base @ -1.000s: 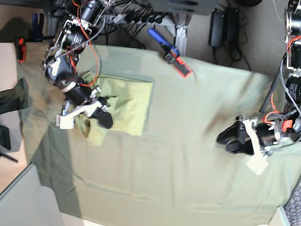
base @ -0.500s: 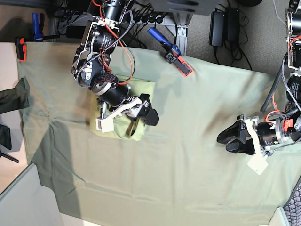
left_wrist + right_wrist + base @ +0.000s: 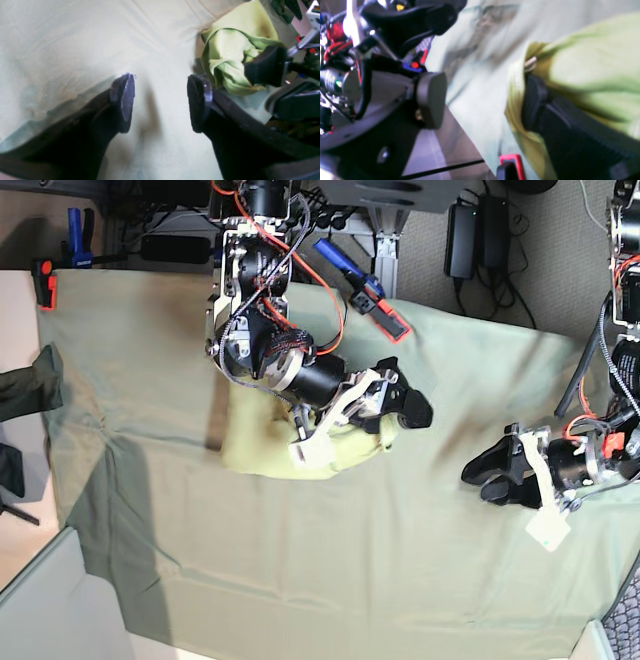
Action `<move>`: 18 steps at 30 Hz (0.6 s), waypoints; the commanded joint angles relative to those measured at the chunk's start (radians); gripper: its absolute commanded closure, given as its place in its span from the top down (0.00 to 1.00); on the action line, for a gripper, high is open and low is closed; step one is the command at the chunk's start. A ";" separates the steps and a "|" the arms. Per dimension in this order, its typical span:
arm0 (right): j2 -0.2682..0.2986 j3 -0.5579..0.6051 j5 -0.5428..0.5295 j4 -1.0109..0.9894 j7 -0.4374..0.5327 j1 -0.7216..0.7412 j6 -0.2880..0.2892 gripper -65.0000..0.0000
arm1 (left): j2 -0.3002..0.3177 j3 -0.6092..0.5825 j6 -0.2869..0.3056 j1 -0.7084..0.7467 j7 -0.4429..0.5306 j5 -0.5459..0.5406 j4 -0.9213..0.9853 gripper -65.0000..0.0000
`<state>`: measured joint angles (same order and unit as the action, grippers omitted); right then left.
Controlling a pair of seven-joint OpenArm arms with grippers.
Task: Fold the T-shirt properly
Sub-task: 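Grasp the folded bundle with the right gripper and fold it over again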
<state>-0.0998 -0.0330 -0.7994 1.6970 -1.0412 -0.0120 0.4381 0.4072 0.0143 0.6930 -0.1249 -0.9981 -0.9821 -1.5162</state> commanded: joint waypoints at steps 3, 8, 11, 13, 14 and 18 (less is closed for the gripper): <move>-0.001 -0.003 0.040 0.058 0.026 0.014 0.082 0.67 | 0.011 0.007 0.005 -0.019 0.018 -0.024 -0.016 0.56; 0.034 -0.005 0.181 0.103 0.067 0.015 0.082 0.67 | 0.011 0.007 0.005 -0.019 0.013 -0.032 -0.016 0.56; 0.080 -0.005 0.259 0.133 0.085 0.018 0.082 0.67 | 0.011 0.006 0.005 -0.019 0.013 -0.032 -0.016 0.56; 0.113 -0.002 0.278 0.146 0.083 0.019 0.082 0.67 | 0.011 0.007 0.005 -0.019 0.013 -0.032 -0.016 0.56; 0.133 0.002 0.286 0.152 0.083 0.020 0.082 0.67 | 0.011 0.007 0.005 -0.019 0.013 -0.032 -0.016 0.56; 0.208 0.013 0.334 0.202 0.095 0.020 0.082 0.67 | 0.011 0.006 0.005 -0.019 0.013 -0.032 -0.016 0.56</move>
<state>0.1028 -0.0181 -0.4519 1.8805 -0.9710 -0.0067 0.4458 0.4072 0.0143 0.6930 -0.1246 -1.0016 -0.9890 -1.5162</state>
